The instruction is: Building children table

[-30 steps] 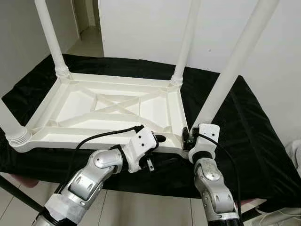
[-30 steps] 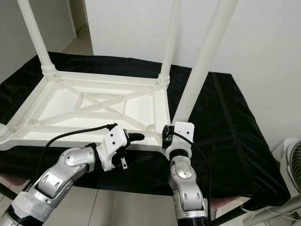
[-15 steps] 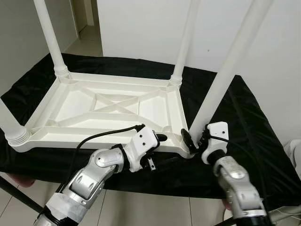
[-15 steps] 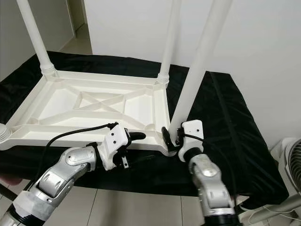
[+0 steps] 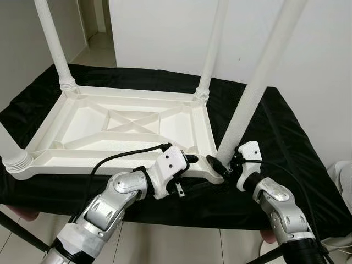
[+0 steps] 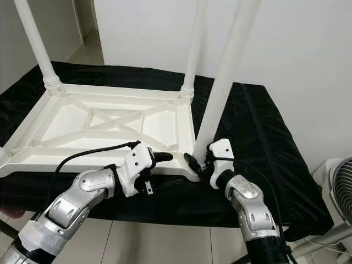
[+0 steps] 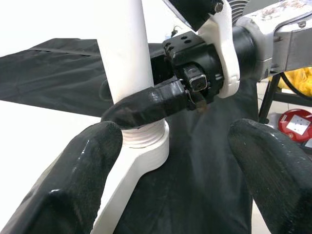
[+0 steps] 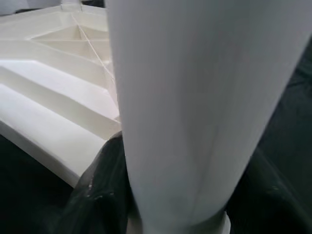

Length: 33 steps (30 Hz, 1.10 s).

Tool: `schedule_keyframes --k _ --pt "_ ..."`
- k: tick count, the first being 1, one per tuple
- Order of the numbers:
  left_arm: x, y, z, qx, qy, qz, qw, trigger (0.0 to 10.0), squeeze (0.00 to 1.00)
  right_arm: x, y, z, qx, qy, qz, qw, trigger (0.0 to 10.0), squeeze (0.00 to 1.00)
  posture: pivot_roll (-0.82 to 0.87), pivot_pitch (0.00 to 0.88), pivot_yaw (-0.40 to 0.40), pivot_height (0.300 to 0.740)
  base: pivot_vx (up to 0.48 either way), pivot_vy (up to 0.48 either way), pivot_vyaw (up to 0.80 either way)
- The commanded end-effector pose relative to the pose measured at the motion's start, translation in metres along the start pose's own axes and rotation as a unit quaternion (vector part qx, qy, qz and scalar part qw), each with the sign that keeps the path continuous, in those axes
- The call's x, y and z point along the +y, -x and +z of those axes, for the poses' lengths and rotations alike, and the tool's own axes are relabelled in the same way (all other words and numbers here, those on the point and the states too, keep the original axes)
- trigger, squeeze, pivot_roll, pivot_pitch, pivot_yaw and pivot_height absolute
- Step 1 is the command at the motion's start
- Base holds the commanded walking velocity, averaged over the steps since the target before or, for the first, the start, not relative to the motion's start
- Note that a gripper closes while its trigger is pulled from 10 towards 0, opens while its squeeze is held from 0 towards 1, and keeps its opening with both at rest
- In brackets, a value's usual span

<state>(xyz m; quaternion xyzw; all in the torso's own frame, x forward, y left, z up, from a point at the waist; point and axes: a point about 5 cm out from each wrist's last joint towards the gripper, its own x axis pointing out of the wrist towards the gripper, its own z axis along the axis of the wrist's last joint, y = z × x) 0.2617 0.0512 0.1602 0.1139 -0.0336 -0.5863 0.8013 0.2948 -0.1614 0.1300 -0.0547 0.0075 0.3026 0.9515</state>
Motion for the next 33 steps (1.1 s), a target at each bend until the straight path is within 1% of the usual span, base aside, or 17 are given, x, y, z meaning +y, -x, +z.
schedule_keyframes --k 1,7,8,10,13,14,18,19,22,24,25,27,28,29,30,32,33 --pt "-0.006 -0.002 0.000 -0.003 0.003 -0.028 1.000 10.0 0.00 0.003 -0.003 -0.003 0.009 0.013 0.018 1.000 0.0 0.00 -0.10 0.000 -0.058 0.740 0.000 0.000 0.00" --pt "-0.007 -0.002 0.000 -0.002 0.005 -0.028 1.000 10.0 0.00 0.002 -0.003 -0.004 0.012 0.011 0.024 1.000 0.0 0.00 -0.10 0.000 -0.061 0.740 0.000 0.000 0.00" --pt "-0.008 -0.002 -0.001 -0.002 0.006 -0.028 1.000 10.0 0.00 0.002 -0.002 -0.004 0.013 0.012 0.017 1.000 10.0 0.00 -0.10 0.000 -0.062 0.740 0.000 0.000 0.00" --pt "-0.009 -0.002 -0.001 -0.002 0.007 -0.030 1.000 10.0 0.00 0.001 -0.002 -0.004 0.012 0.007 0.002 1.000 10.0 0.00 -0.10 0.000 -0.066 0.740 0.000 0.000 0.00" --pt "-0.010 -0.001 -0.002 0.000 0.008 -0.030 1.000 10.0 0.00 0.009 -0.005 -0.006 0.015 -0.004 -0.054 0.998 10.0 0.00 -0.10 0.000 -0.067 0.740 0.000 0.000 0.00" --pt "-0.010 -0.001 -0.002 0.000 0.008 -0.030 1.000 10.0 0.00 0.009 -0.005 -0.006 0.015 -0.004 -0.054 0.998 10.0 0.00 -0.10 0.000 -0.067 0.740 0.000 0.000 0.00" --pt "-0.009 -0.001 -0.001 -0.001 0.009 -0.028 1.000 10.0 0.00 0.019 -0.009 -0.005 0.007 -0.025 -0.119 0.993 10.0 0.00 -0.10 0.000 -0.065 0.740 0.000 0.000 0.00" --pt "-0.009 -0.001 -0.001 -0.001 0.009 -0.028 1.000 10.0 0.00 0.019 -0.009 -0.005 0.007 -0.025 -0.119 0.993 10.0 0.00 -0.10 0.000 -0.065 0.740 0.000 0.000 0.00" --pt "-0.010 0.000 -0.001 -0.001 0.009 -0.031 0.999 10.0 0.00 0.026 -0.010 -0.003 0.003 -0.059 -0.198 0.978 10.0 0.00 -0.10 0.000 -0.063 0.740 0.000 0.000 0.00" --pt "-0.011 0.000 -0.001 0.001 0.007 -0.034 0.999 10.0 0.00 0.030 -0.008 -0.002 -0.002 -0.071 -0.260 0.963 10.0 0.00 -0.10 0.000 -0.064 0.740 0.000 0.000 0.00" --pt "-0.011 0.000 -0.001 0.001 0.007 -0.034 0.999 10.0 0.00 0.030 -0.008 -0.002 -0.002 -0.071 -0.260 0.963 10.0 0.00 -0.10 0.000 -0.064 0.740 0.000 0.000 0.00" --pt "-0.010 0.000 -0.001 0.001 0.007 -0.035 0.999 10.0 0.00 0.034 -0.006 -0.002 -0.007 -0.090 -0.316 0.945 10.0 0.00 -0.10 0.000 -0.066 0.740 0.000 0.000 0.00" --pt "-0.010 0.000 -0.001 0.000 0.008 -0.035 0.999 10.0 0.00 0.035 -0.005 -0.002 -0.006 -0.094 -0.328 0.940 10.0 0.00 -0.10 0.000 -0.066 0.740 0.000 0.000 0.00" --pt "-0.009 0.000 0.000 0.000 0.007 -0.035 0.999 10.0 0.00 0.045 -0.008 -0.002 -0.006 -0.100 -0.317 0.943 10.0 0.00 -0.09 0.000 -0.066 0.740 0.000 0.000 0.00" --pt "-0.009 0.000 0.000 0.000 0.007 -0.035 0.999 10.0 0.00 0.045 -0.008 -0.002 -0.006 -0.100 -0.317 0.943 10.0 0.00 -0.09 0.000 -0.066 0.740 0.000 0.000 0.00" --pt "-0.008 0.000 0.000 0.000 0.005 -0.034 0.999 10.0 0.00 0.057 -0.013 0.001 -0.009 -0.100 -0.296 0.950 10.0 0.00 -0.09 0.000 -0.063 0.740 0.000 0.000 0.00" --pt "-0.008 0.000 0.000 0.000 0.005 -0.034 0.999 10.0 0.00 0.057 -0.013 0.001 -0.009 -0.100 -0.296 0.950 10.0 0.00 -0.09 0.000 -0.063 0.740 0.000 0.000 0.00"
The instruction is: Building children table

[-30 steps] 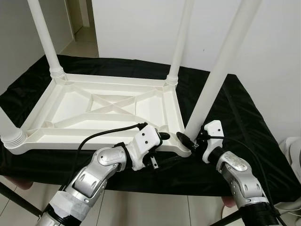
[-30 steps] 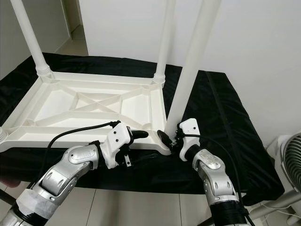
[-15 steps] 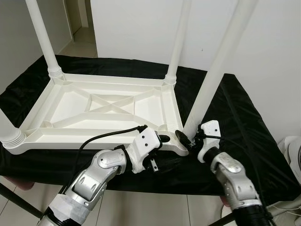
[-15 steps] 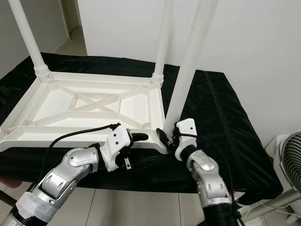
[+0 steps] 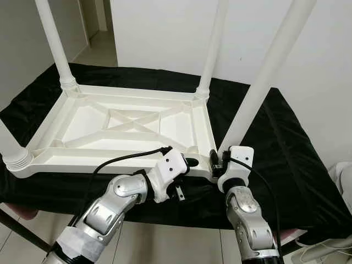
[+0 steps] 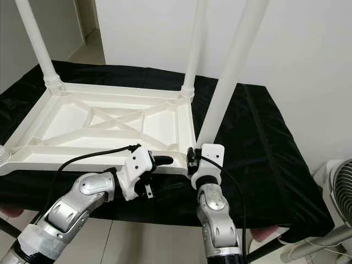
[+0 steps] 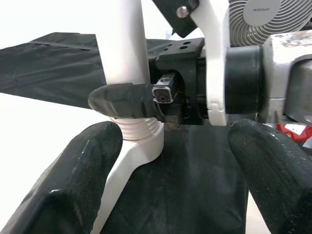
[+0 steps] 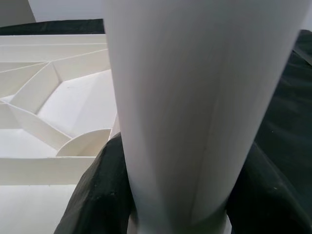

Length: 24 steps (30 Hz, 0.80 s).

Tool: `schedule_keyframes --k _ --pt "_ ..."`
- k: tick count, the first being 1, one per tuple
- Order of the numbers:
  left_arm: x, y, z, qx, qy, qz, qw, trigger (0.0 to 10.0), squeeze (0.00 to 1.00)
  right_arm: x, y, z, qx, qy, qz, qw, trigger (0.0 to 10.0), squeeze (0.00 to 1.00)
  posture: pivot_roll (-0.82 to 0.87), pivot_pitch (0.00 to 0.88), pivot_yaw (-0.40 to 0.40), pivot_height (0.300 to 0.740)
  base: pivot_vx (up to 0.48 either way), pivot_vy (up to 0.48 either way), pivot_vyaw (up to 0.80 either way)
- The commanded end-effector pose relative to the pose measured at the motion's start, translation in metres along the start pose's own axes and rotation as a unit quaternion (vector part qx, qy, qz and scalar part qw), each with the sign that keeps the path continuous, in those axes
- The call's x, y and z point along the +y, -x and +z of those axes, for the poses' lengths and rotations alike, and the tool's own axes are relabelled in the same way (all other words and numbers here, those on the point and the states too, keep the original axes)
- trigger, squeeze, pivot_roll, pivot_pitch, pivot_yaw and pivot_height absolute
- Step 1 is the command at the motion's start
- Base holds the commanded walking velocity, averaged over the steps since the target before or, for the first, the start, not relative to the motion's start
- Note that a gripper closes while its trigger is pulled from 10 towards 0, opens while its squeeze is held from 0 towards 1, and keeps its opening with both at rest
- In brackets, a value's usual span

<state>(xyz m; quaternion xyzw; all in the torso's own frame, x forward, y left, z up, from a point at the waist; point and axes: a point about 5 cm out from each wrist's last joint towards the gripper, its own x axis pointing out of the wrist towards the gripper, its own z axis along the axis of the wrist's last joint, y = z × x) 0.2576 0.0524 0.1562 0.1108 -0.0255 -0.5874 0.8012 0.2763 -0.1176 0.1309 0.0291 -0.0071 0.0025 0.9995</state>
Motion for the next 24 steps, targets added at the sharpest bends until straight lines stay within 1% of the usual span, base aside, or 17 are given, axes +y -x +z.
schedule_keyframes --k 1,2,4,7,8,12,13,16,17,18,19,20,21,22,24 --pt "-0.004 -0.002 0.003 -0.004 -0.002 -0.032 0.999 10.0 0.00 0.010 0.004 -0.005 0.015 -0.013 0.003 1.000 10.0 0.00 -0.09 0.000 -0.063 0.740 0.000 0.000 0.00" --pt "-0.004 -0.002 0.003 -0.004 -0.002 -0.032 0.999 10.0 0.00 0.010 0.004 -0.005 0.015 -0.013 0.003 1.000 10.0 0.00 -0.09 0.000 -0.063 0.740 0.000 0.000 0.00" --pt "-0.004 -0.002 0.003 -0.003 -0.003 -0.035 0.999 10.0 0.00 0.004 0.002 -0.004 0.015 -0.015 -0.014 1.000 10.0 0.00 -0.09 0.000 -0.062 0.740 0.000 0.000 0.00" --pt "-0.005 -0.002 0.003 -0.002 -0.004 -0.036 0.999 10.0 0.00 0.003 0.002 -0.003 0.016 -0.016 -0.015 1.000 10.0 0.02 -0.09 0.000 -0.062 0.740 0.000 0.000 0.00" --pt "-0.004 -0.002 0.003 -0.002 -0.005 -0.036 0.999 10.0 0.00 0.002 0.002 -0.003 0.015 -0.019 -0.012 1.000 10.0 1.00 -0.09 0.000 -0.063 0.740 0.000 0.000 0.00" --pt "-0.004 -0.002 0.002 -0.001 -0.006 -0.037 0.999 10.0 0.00 -0.002 0.001 0.002 0.004 -0.018 0.004 1.000 10.0 1.00 -0.09 0.000 -0.065 0.740 0.000 0.000 0.00" --pt "-0.005 -0.002 0.002 0.000 -0.007 -0.038 0.999 10.0 0.00 -0.007 -0.001 0.006 -0.007 -0.011 0.024 1.000 10.0 1.00 -0.09 0.000 -0.066 0.740 0.000 0.000 0.00" --pt "-0.005 -0.002 0.002 0.001 -0.007 -0.039 0.999 10.0 0.00 -0.009 -0.002 0.009 -0.013 -0.002 0.037 0.999 10.0 1.00 -0.09 0.000 -0.066 0.740 0.000 0.000 0.00" --pt "-0.004 -0.002 0.002 0.000 -0.007 -0.038 0.999 10.0 0.00 -0.014 -0.003 0.010 -0.009 0.004 0.055 0.998 10.0 0.21 -0.09 0.000 -0.066 0.740 0.000 0.000 0.00" --pt "-0.004 -0.002 0.002 0.000 -0.007 -0.038 0.999 10.0 0.00 -0.017 -0.004 0.010 -0.006 0.007 0.067 0.998 10.0 0.21 -0.09 0.000 -0.066 0.740 0.000 0.000 0.00" --pt "-0.004 -0.002 0.002 0.000 -0.007 -0.038 0.999 10.0 0.00 -0.017 -0.004 0.010 -0.006 0.007 0.067 0.998 10.0 0.21 -0.09 0.000 -0.066 0.740 0.000 0.000 0.00" --pt "-0.004 -0.002 0.002 0.000 -0.007 -0.037 0.999 10.0 0.00 -0.021 -0.006 0.010 -0.002 0.012 0.096 0.995 10.0 0.00 -0.09 0.000 -0.063 0.740 0.000 0.000 0.00" --pt "-0.004 -0.003 0.003 -0.001 -0.007 -0.038 0.999 10.0 0.00 -0.028 -0.008 0.010 0.003 0.025 0.149 0.989 10.0 0.00 -0.09 0.000 -0.062 0.740 0.000 0.000 0.00" --pt "-0.004 -0.003 0.003 -0.001 -0.007 -0.038 0.999 10.0 0.00 -0.028 -0.008 0.010 0.003 0.025 0.149 0.989 10.0 0.00 -0.09 0.000 -0.062 0.740 0.000 0.000 0.00" --pt "-0.004 -0.003 0.003 -0.002 -0.006 -0.038 0.999 10.0 0.00 -0.031 -0.011 0.010 0.005 0.046 0.192 0.980 10.0 0.00 -0.09 0.000 -0.056 0.740 0.000 0.000 0.00"
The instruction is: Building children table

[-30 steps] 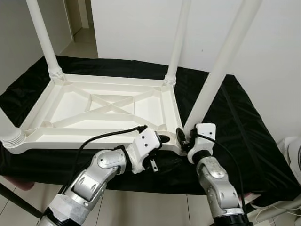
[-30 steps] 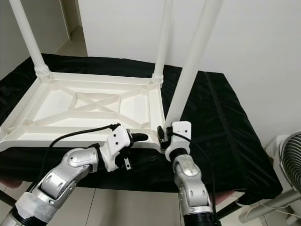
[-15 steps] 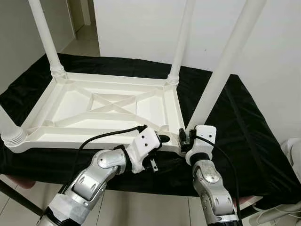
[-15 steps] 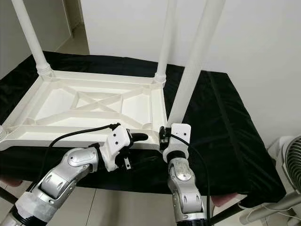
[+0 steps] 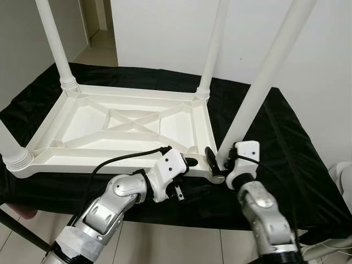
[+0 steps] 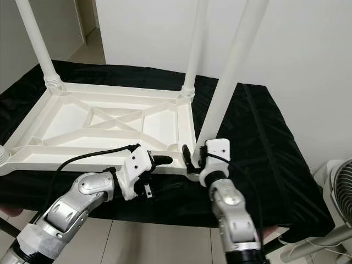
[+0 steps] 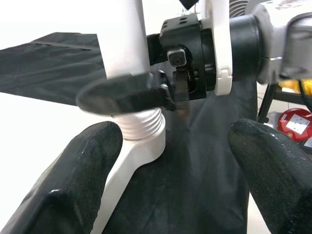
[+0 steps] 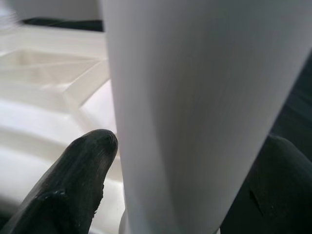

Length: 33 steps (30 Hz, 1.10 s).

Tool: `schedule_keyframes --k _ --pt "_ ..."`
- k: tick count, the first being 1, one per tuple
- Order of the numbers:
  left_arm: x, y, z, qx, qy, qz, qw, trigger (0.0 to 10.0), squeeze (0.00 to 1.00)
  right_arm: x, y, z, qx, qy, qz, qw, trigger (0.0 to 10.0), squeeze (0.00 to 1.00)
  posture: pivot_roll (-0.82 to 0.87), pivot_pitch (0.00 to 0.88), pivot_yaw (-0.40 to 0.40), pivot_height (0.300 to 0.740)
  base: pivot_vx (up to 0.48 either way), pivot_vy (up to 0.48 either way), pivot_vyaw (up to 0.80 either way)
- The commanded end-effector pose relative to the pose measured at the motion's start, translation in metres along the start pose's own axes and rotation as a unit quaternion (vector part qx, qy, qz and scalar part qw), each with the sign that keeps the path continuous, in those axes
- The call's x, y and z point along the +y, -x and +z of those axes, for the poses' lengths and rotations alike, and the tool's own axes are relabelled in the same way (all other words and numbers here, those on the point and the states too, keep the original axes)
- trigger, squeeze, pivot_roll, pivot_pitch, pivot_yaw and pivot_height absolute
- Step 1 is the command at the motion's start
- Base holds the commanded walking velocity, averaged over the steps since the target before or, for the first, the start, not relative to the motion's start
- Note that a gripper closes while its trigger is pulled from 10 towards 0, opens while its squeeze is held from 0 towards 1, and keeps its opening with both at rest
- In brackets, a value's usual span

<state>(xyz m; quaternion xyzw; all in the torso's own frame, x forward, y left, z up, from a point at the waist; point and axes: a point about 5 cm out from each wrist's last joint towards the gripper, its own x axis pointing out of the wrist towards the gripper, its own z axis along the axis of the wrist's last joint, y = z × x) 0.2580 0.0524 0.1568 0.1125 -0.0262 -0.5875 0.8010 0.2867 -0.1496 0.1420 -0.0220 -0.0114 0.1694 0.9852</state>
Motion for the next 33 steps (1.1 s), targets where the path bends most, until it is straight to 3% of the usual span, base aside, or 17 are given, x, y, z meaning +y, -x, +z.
schedule_keyframes --k 1,4,7,11,12,14,15,17,18,29,30,31,32,33 --pt "-0.004 -0.003 0.003 -0.003 -0.005 -0.038 0.999 10.0 0.00 -0.001 -0.001 -0.003 0.002 0.005 0.039 0.999 10.0 0.00 -0.09 0.000 -0.056 0.740 0.000 0.000 0.00" --pt "-0.004 -0.003 0.003 -0.003 -0.005 -0.039 0.999 10.0 0.00 0.000 -0.002 -0.004 0.006 0.005 0.052 0.999 10.0 0.00 -0.09 0.000 -0.056 0.740 0.000 0.000 0.00" --pt "-0.004 -0.005 0.004 -0.005 -0.007 -0.039 0.999 10.0 0.00 0.002 -0.006 -0.012 0.023 0.031 0.124 0.992 10.0 0.00 -0.09 0.000 -0.051 0.740 0.000 0.000 0.00" --pt "-0.004 -0.005 0.005 -0.006 -0.007 -0.039 0.999 10.0 0.00 0.002 -0.007 -0.015 0.029 0.034 0.154 0.987 10.0 0.00 -0.09 0.000 -0.047 0.740 0.000 0.000 0.00" --pt "-0.004 -0.005 0.006 -0.008 -0.006 -0.039 0.999 10.0 0.00 0.002 -0.009 -0.019 0.030 0.040 0.174 0.983 5.8 0.00 -0.08 0.000 -0.048 0.740 0.000 0.000 0.00" --pt "-0.004 -0.005 0.006 -0.008 -0.006 -0.039 0.999 10.0 0.00 0.002 -0.009 -0.019 0.030 0.040 0.174 0.983 5.8 0.00 -0.08 0.000 -0.048 0.740 0.000 0.000 0.00" --pt "-0.004 -0.005 0.007 -0.008 -0.006 -0.038 0.999 10.0 0.00 0.000 -0.010 -0.020 0.032 0.045 0.177 0.983 2.1 0.00 -0.08 0.000 -0.049 0.740 0.000 0.000 0.00" --pt "-0.005 -0.005 0.007 -0.008 -0.006 -0.037 0.999 10.0 0.00 -0.001 -0.011 -0.021 0.034 0.048 0.177 0.982 2.1 0.00 -0.08 0.000 -0.049 0.740 0.000 0.000 0.00" --pt "-0.005 -0.005 0.007 -0.009 -0.006 -0.037 0.999 10.0 0.00 -0.002 -0.011 -0.022 0.037 0.046 0.175 0.983 0.0 0.00 -0.08 0.000 -0.049 0.740 0.000 0.000 0.00" --pt "-0.005 -0.006 0.007 -0.010 -0.004 -0.038 0.999 10.0 0.00 -0.009 -0.007 -0.029 0.044 0.023 0.168 0.985 0.0 0.00 -0.09 0.000 -0.053 0.740 0.000 0.000 0.00" --pt "-0.005 -0.006 0.007 -0.011 -0.003 -0.039 0.999 10.0 0.00 -0.008 -0.005 -0.030 0.042 0.012 0.156 0.987 3.4 0.00 -0.10 0.000 -0.053 0.740 0.000 0.000 0.00" --pt "-0.005 -0.006 0.007 -0.011 -0.003 -0.039 0.999 10.0 0.00 -0.008 -0.005 -0.030 0.042 0.012 0.156 0.987 3.4 0.00 -0.10 0.000 -0.053 0.740 0.000 0.000 0.00" --pt "-0.006 -0.007 0.007 -0.011 -0.002 -0.040 0.999 10.0 0.00 -0.007 -0.003 -0.030 0.041 0.003 0.141 0.989 10.0 0.00 -0.11 0.000 -0.053 0.740 0.000 0.000 0.00" --pt "-0.007 -0.007 0.006 -0.011 -0.002 -0.041 0.999 10.0 0.00 -0.007 -0.002 -0.032 0.048 0.000 0.121 0.992 10.0 0.00 -0.11 0.000 -0.053 0.740 0.000 0.000 0.00"
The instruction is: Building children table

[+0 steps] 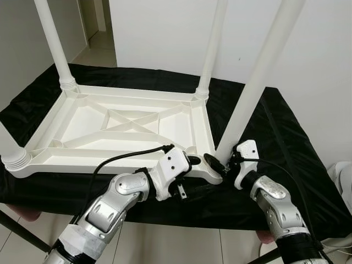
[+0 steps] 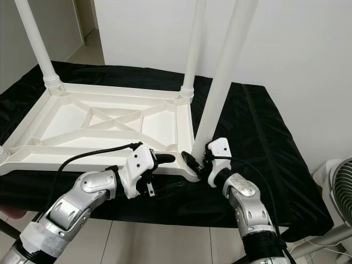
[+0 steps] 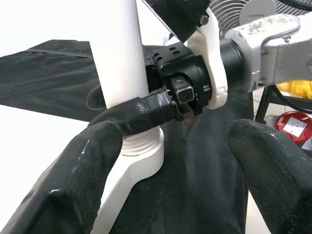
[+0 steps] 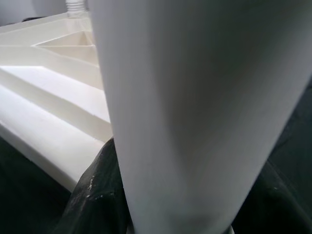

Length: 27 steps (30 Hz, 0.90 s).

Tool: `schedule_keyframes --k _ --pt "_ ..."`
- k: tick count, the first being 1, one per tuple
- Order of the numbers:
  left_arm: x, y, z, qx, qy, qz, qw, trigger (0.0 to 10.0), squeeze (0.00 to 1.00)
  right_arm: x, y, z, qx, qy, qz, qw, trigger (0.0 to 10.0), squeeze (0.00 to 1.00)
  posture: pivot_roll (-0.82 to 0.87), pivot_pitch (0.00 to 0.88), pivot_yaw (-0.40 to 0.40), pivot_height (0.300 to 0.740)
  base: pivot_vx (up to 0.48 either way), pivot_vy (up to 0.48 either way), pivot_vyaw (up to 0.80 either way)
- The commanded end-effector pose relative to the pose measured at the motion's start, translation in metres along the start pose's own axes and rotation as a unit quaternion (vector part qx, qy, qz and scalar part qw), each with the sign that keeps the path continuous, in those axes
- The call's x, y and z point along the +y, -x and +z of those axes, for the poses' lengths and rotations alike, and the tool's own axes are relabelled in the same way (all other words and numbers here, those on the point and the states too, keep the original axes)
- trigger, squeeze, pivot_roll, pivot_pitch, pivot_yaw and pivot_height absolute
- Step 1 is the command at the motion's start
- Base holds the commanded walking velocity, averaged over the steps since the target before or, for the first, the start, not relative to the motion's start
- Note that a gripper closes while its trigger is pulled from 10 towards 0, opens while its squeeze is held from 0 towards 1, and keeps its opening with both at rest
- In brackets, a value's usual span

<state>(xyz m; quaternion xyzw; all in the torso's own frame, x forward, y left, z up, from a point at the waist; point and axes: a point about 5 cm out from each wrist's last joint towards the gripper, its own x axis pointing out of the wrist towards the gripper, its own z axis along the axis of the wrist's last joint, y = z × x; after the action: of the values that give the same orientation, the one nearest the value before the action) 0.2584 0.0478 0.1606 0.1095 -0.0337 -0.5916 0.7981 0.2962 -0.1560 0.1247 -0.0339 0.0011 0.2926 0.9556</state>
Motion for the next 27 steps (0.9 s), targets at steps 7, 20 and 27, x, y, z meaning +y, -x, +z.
schedule_keyframes --k 7,20,27 --pt "-0.007 -0.003 0.002 -0.003 0.002 -0.039 0.999 10.0 0.00 0.008 0.002 -0.014 0.041 -0.018 -0.079 0.996 10.0 0.00 -0.11 0.000 -0.051 0.740 0.000 0.000 0.00" --pt "-0.007 -0.002 0.003 -0.005 0.004 -0.042 0.999 10.0 0.00 0.041 0.000 -0.015 0.039 -0.102 -0.330 0.938 10.0 0.00 -0.11 0.000 -0.052 0.740 0.000 0.000 0.00" --pt "-0.008 -0.001 0.003 -0.004 0.007 -0.044 0.999 10.0 0.00 0.038 0.002 -0.009 0.022 -0.116 -0.348 0.930 10.0 0.00 -0.11 0.000 -0.045 0.740 0.000 0.000 0.00"
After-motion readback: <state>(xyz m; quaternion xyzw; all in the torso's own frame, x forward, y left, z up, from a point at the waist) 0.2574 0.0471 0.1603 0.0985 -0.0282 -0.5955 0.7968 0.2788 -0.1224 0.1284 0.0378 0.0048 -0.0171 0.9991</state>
